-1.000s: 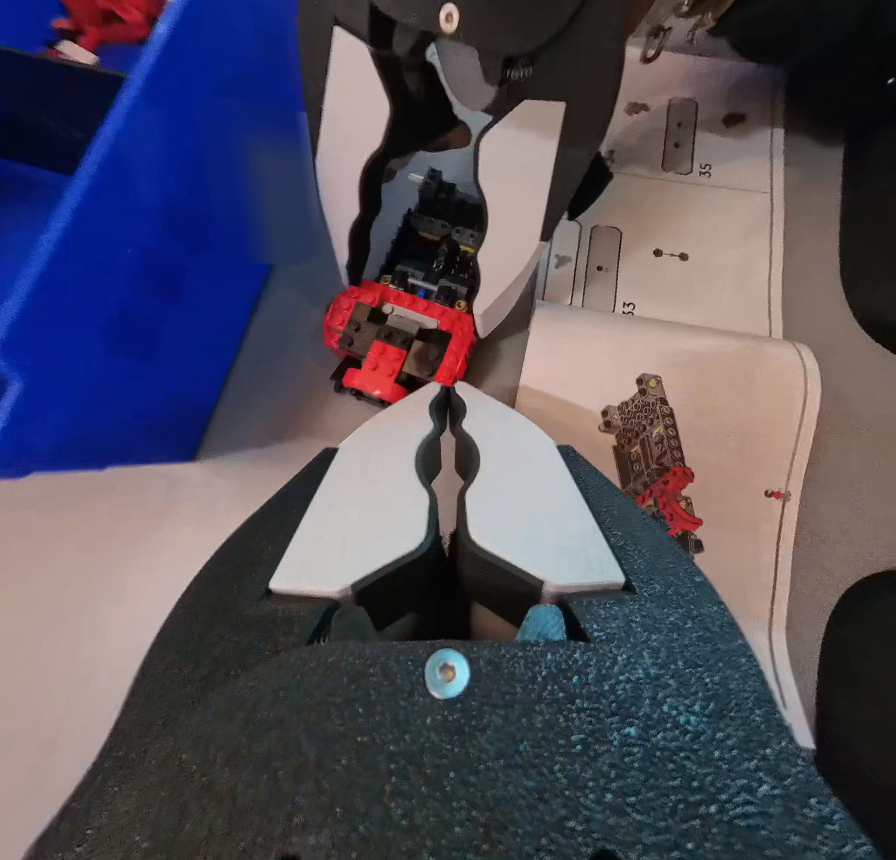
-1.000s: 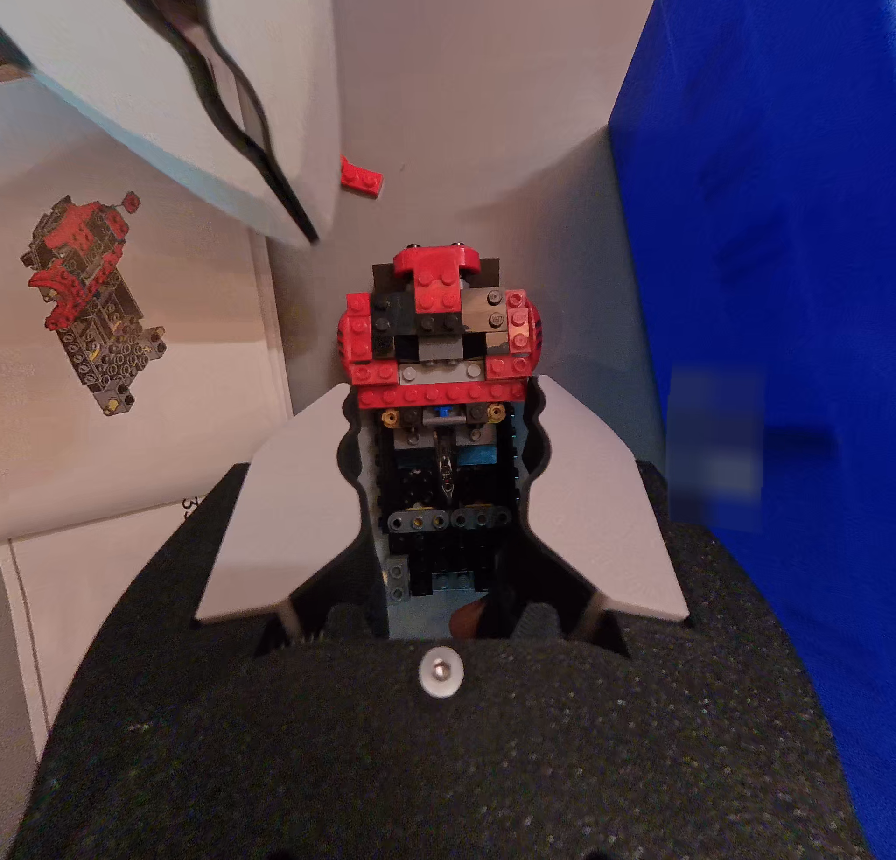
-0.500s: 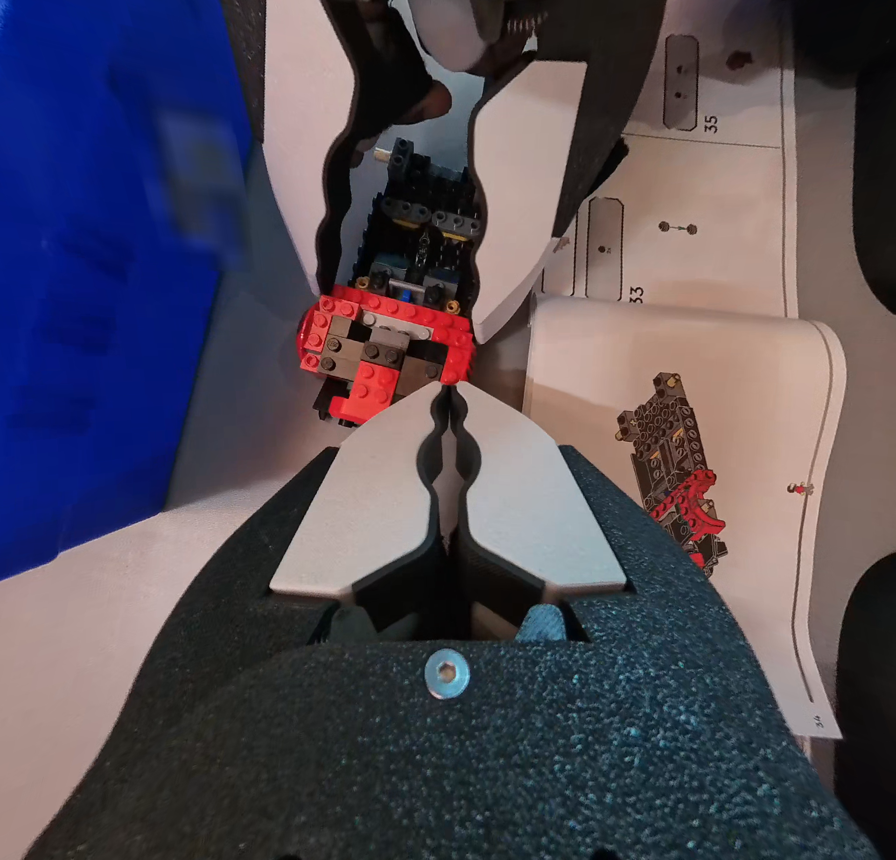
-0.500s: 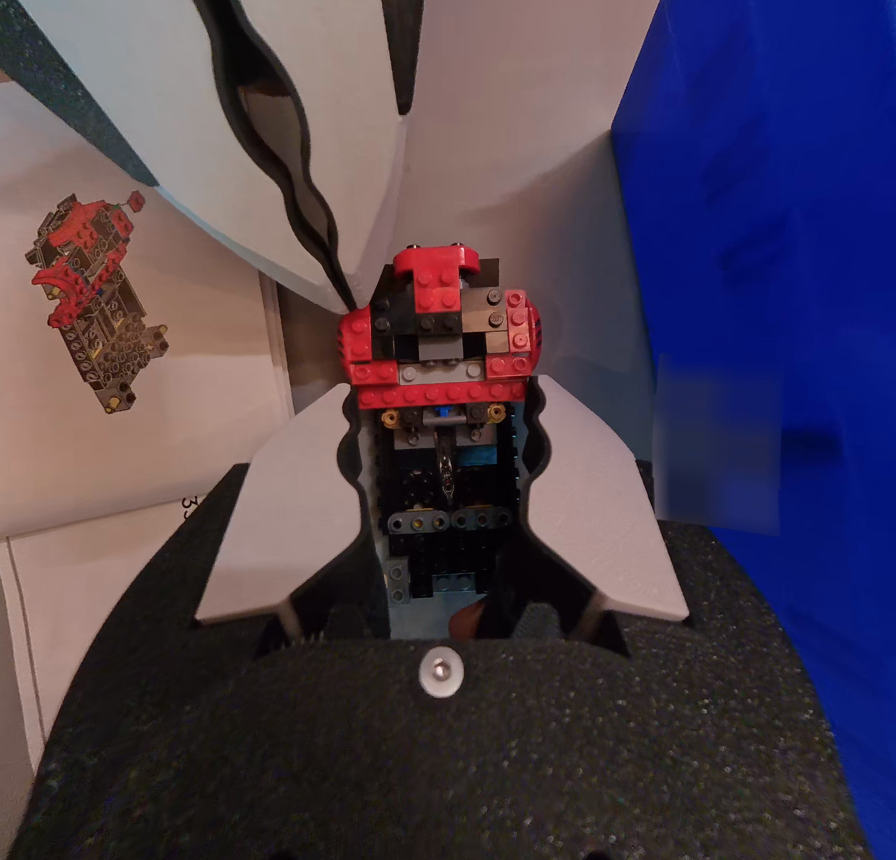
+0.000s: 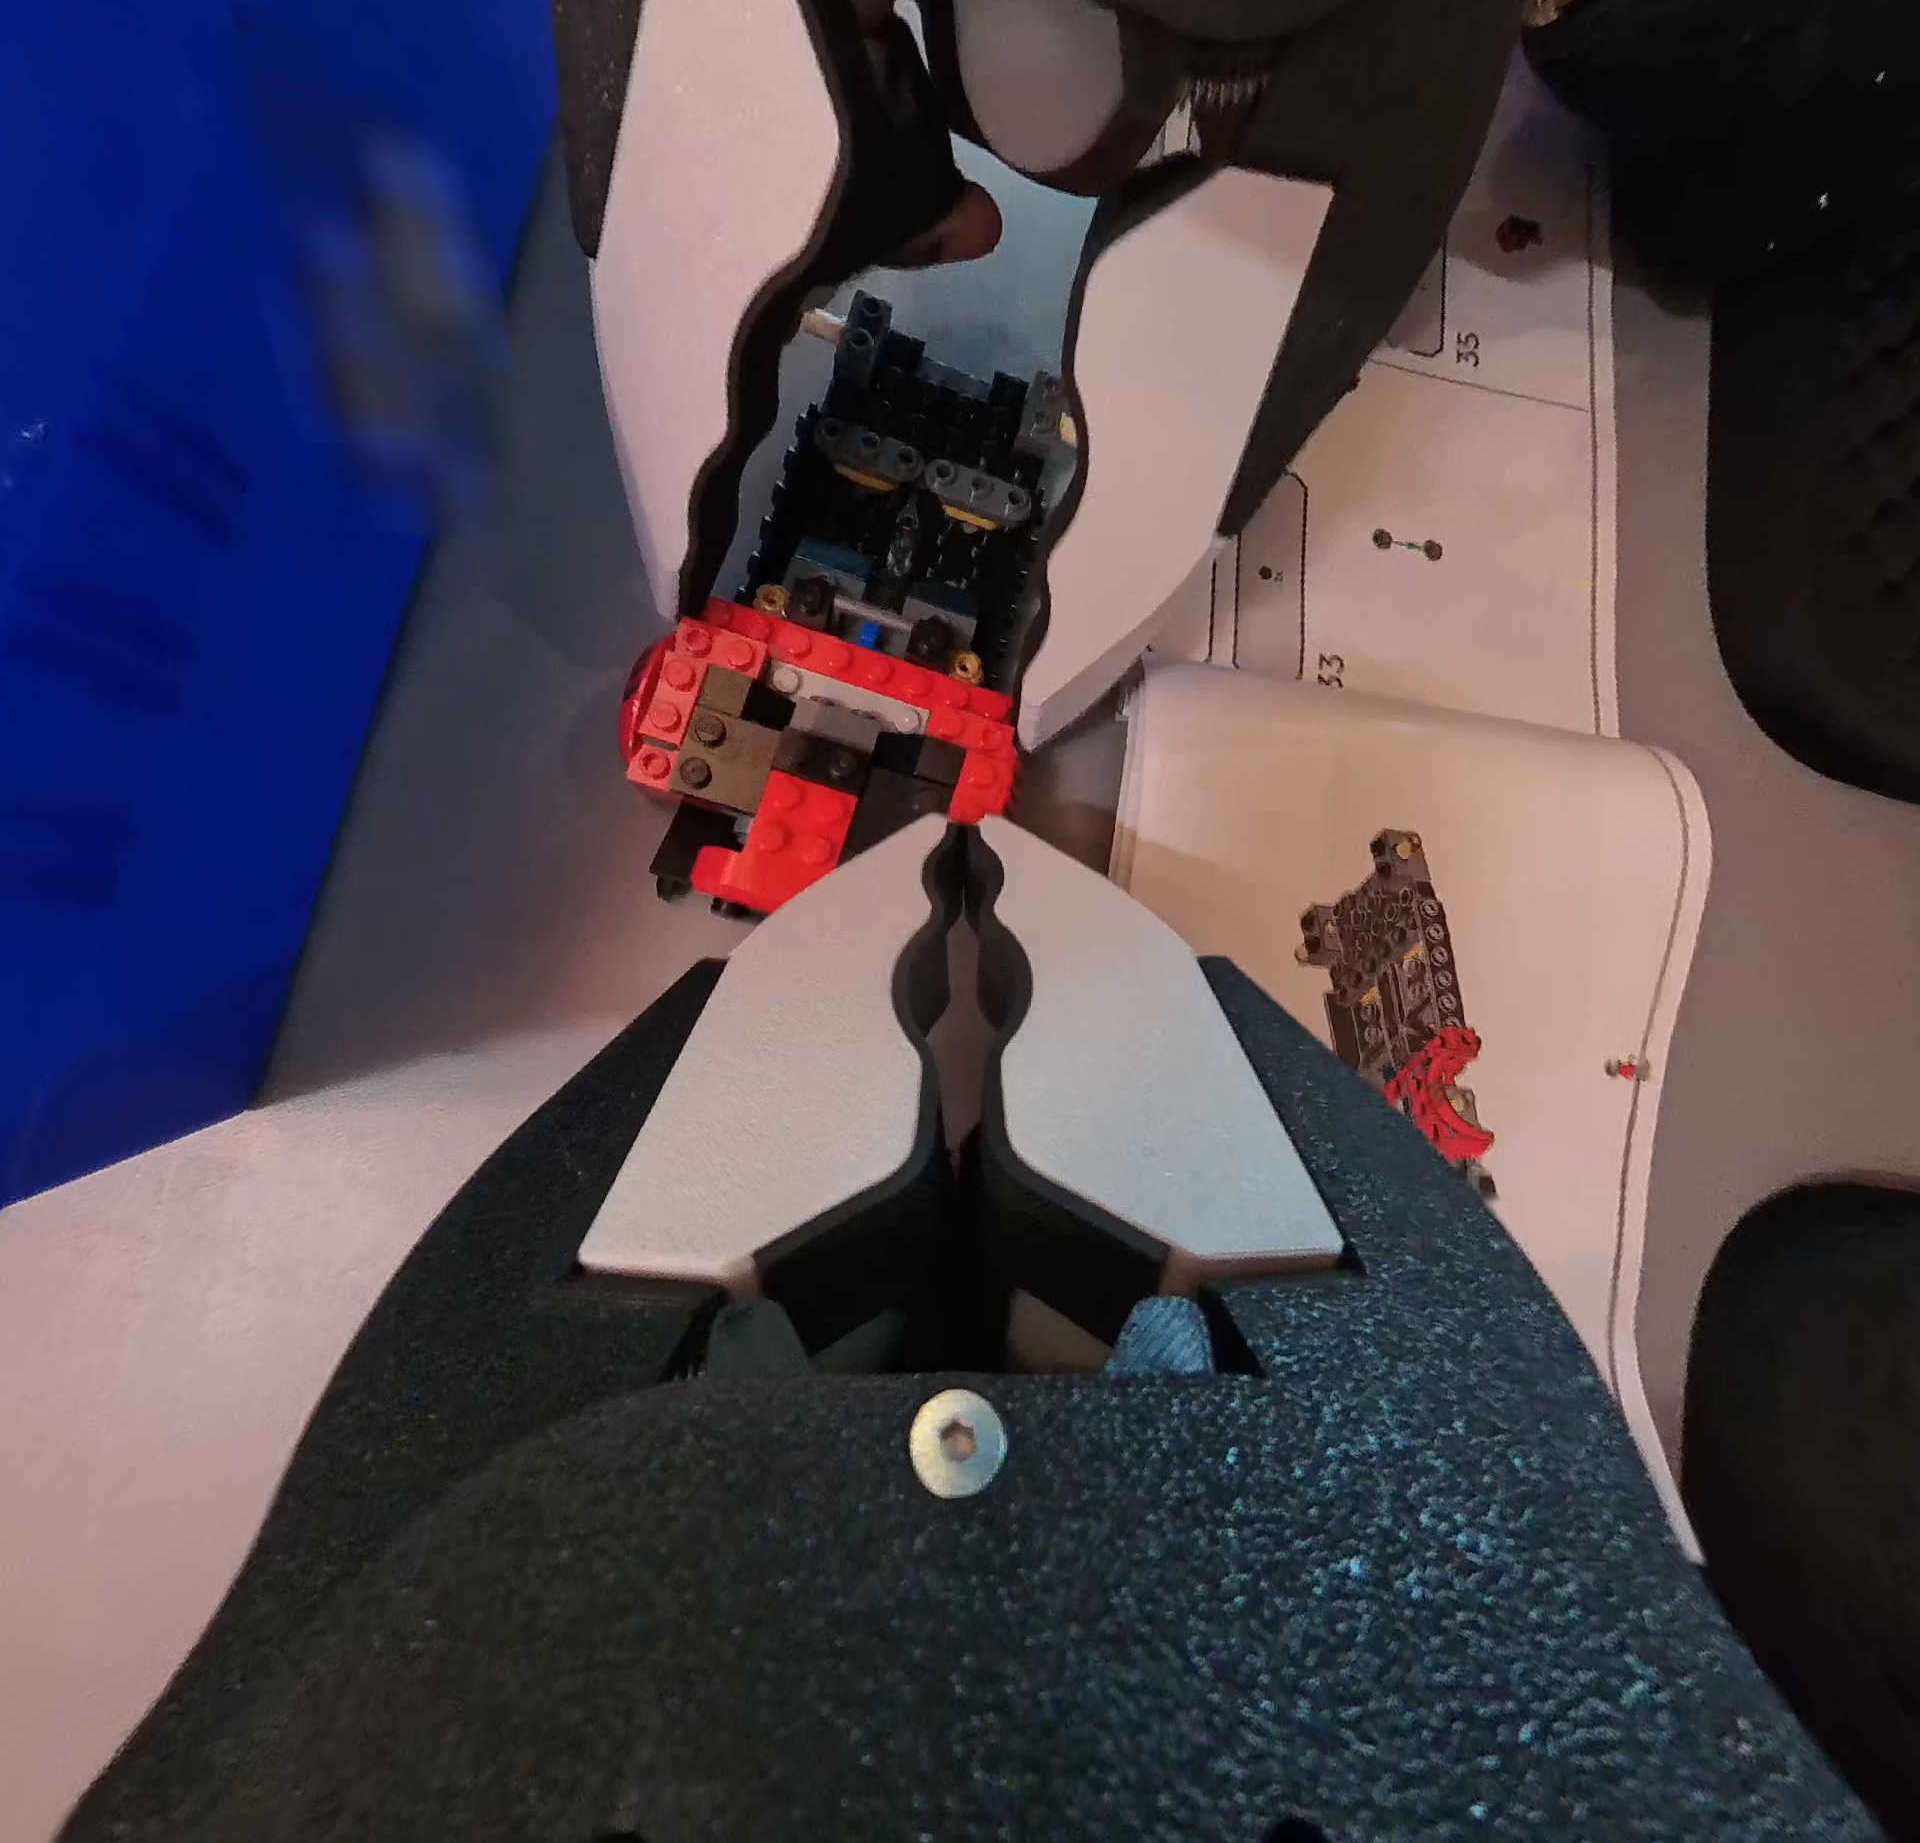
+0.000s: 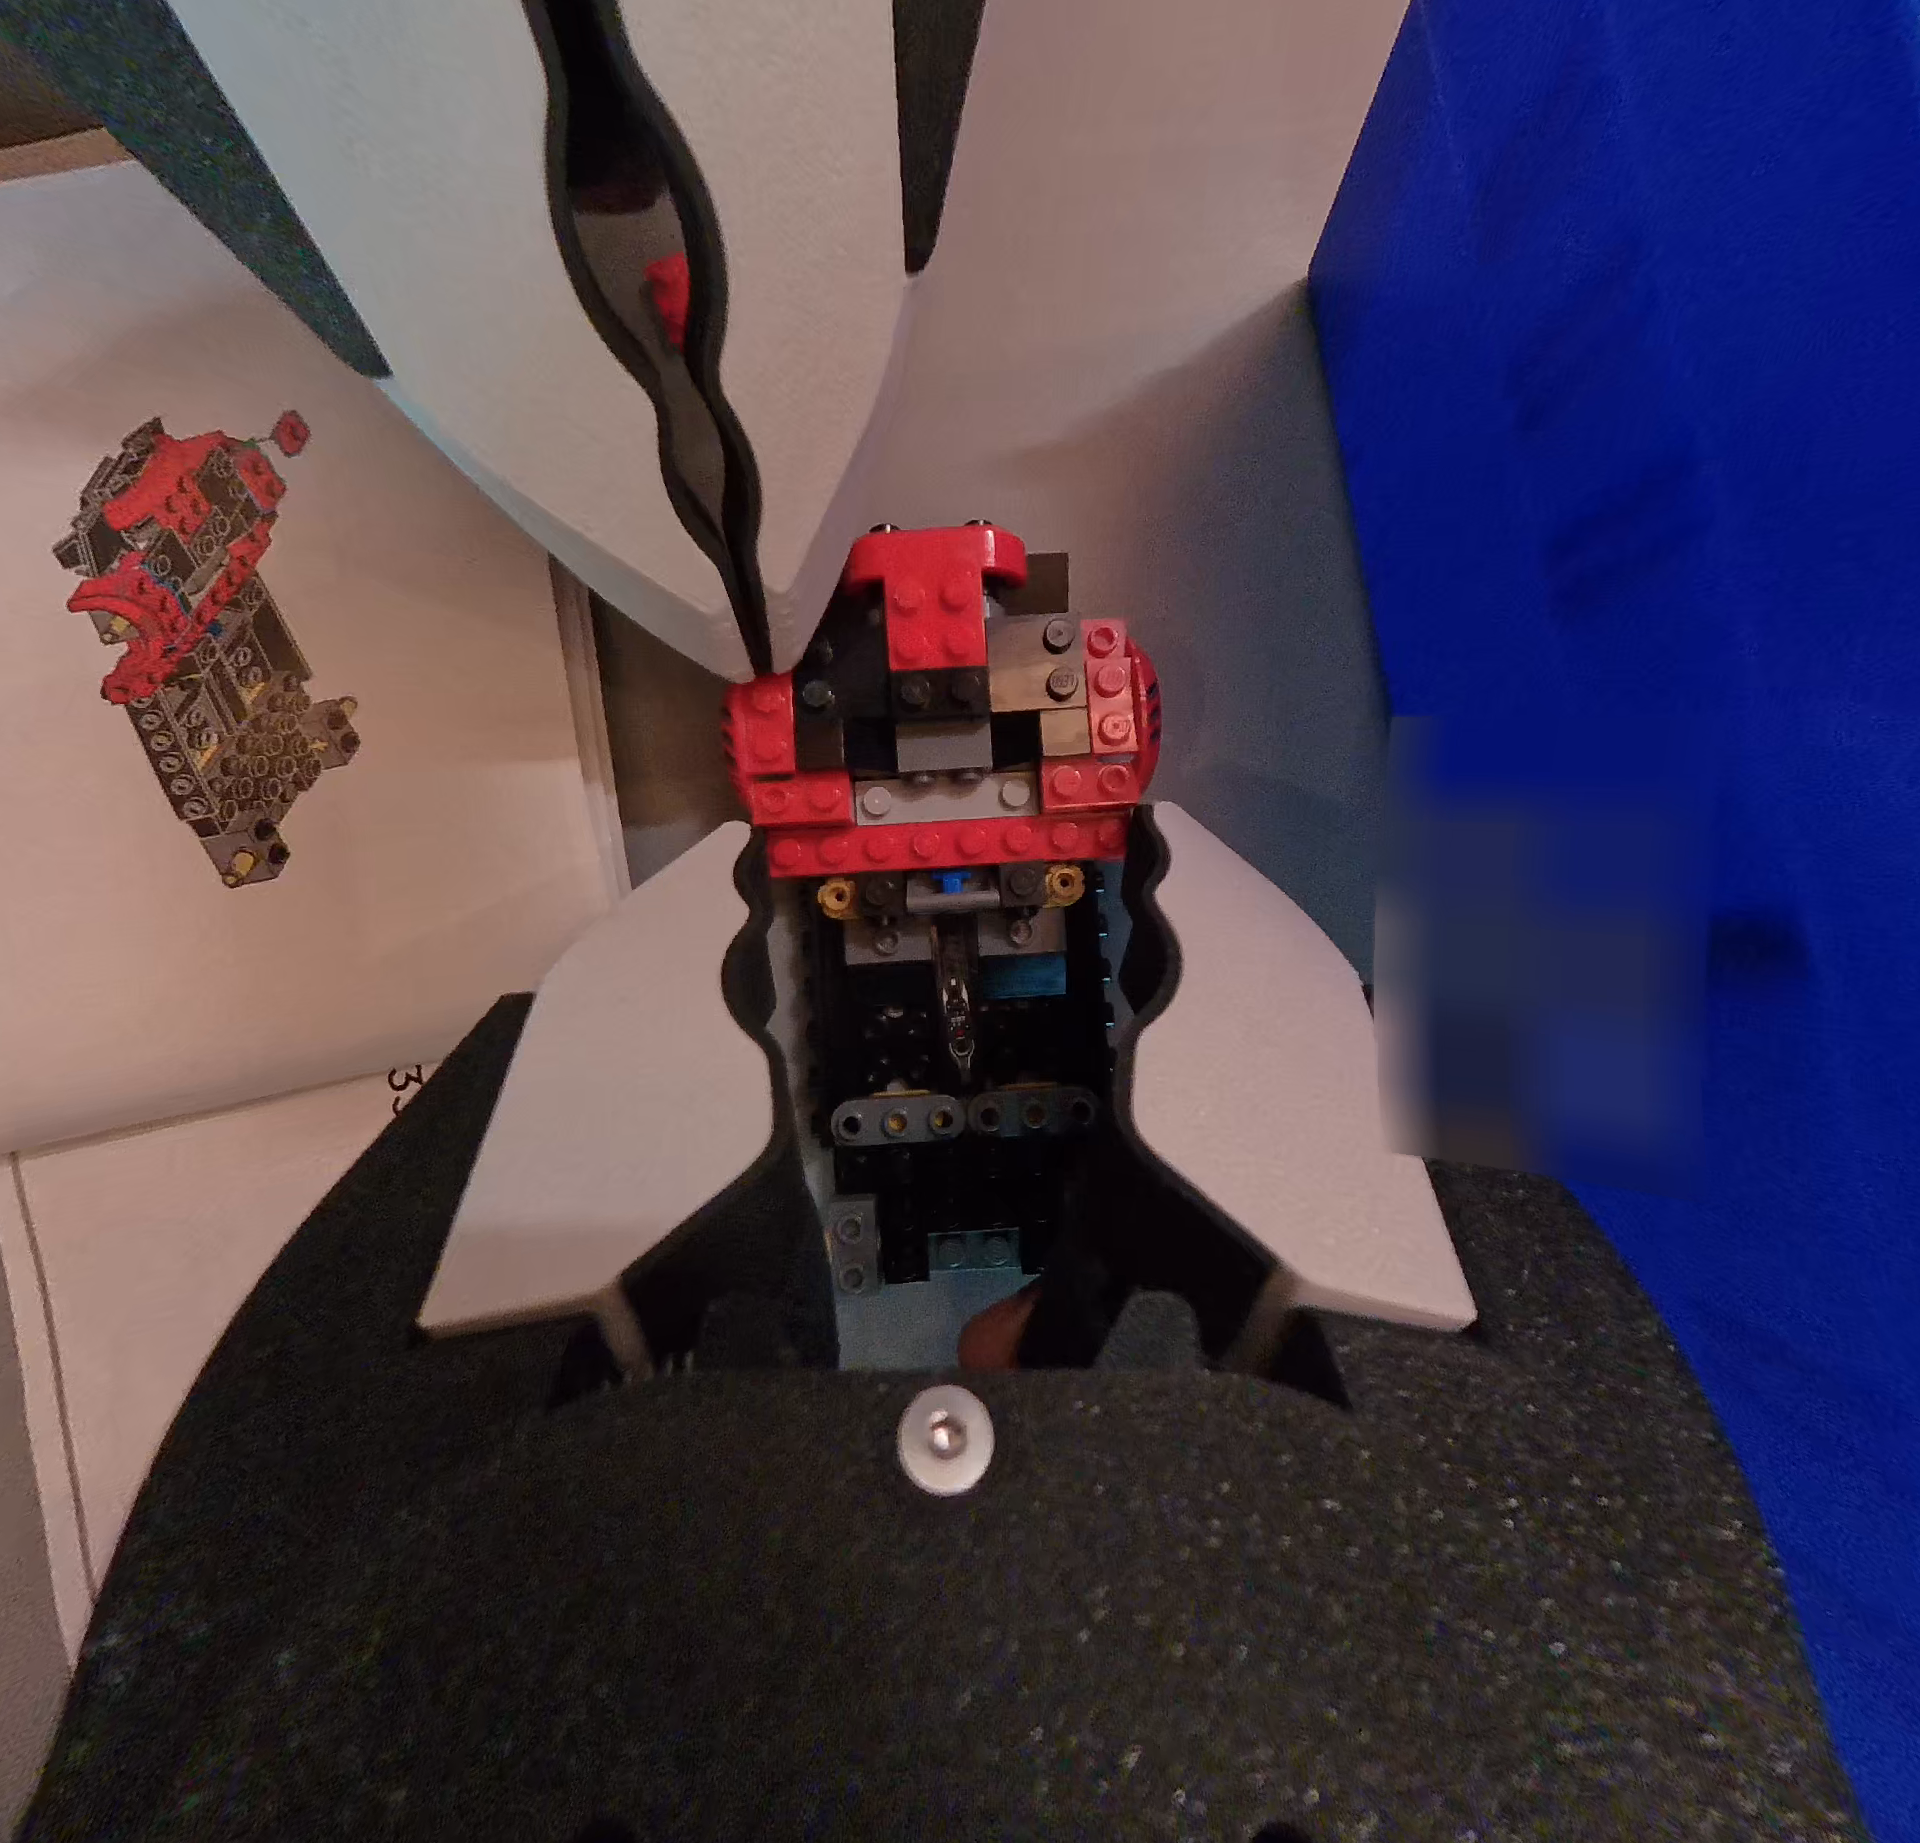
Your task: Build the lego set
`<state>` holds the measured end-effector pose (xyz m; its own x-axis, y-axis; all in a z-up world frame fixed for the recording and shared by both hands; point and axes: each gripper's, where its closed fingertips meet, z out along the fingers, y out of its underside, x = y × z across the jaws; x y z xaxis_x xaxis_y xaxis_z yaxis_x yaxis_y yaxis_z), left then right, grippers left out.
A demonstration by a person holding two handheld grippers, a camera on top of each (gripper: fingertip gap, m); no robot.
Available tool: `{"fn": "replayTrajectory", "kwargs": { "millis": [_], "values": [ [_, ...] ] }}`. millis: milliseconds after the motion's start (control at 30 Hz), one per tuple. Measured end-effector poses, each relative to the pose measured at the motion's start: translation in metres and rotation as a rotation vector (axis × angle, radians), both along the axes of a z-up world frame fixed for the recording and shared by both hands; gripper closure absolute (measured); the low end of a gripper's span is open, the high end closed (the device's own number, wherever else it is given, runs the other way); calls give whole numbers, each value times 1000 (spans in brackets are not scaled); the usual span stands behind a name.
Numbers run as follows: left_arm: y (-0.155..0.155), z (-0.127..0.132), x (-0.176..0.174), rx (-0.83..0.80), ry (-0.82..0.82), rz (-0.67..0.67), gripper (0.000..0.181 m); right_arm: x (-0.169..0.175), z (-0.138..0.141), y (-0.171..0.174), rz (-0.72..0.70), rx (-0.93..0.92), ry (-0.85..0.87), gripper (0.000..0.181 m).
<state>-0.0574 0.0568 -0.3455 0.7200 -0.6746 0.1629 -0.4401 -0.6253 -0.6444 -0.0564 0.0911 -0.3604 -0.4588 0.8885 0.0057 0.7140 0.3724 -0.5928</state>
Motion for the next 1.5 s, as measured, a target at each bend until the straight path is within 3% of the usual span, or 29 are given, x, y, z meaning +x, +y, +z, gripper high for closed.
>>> {"fn": "replayTrajectory", "kwargs": {
  "millis": [167, 333, 500, 733, 800, 900, 1000, 1133, 1267, 1500],
  "values": [
    [0, 1, 2, 12, 57, -50, 181, 0, 0, 0, 4, -5, 0, 116],
    [11, 64, -3, 189, -14, -12, 181, 0, 0, 0, 4, -11, 8, 116],
    [-3, 77, -30, 269, 43, 83, 181, 0, 0, -1, 22, -10, 15, 116],
    [-34, 109, -20, 446, 16, 184, 181, 1, 10, -1, 30, -47, 45, 108],
    [-48, 114, -19, 449, 12, 200, 181, 2, 18, 2, 30, -39, 61, 115],
    [-70, 106, -25, 418, 42, 263, 181, 2, 30, 3, 33, -9, 98, 153],
    [-92, 81, -38, 351, 93, 384, 173, 2, 41, -9, 98, 10, 119, 175],
    [-111, 46, -32, 273, 23, 505, 167, -5, 45, -46, 255, 2, 42, 173],
    [-112, 21, -31, 245, -33, 585, 162, -26, 28, -69, 395, 114, -46, 171],
    [-113, 19, -27, 266, -114, 572, 162, -56, 6, -80, 541, 229, -141, 169]
  ]
}}
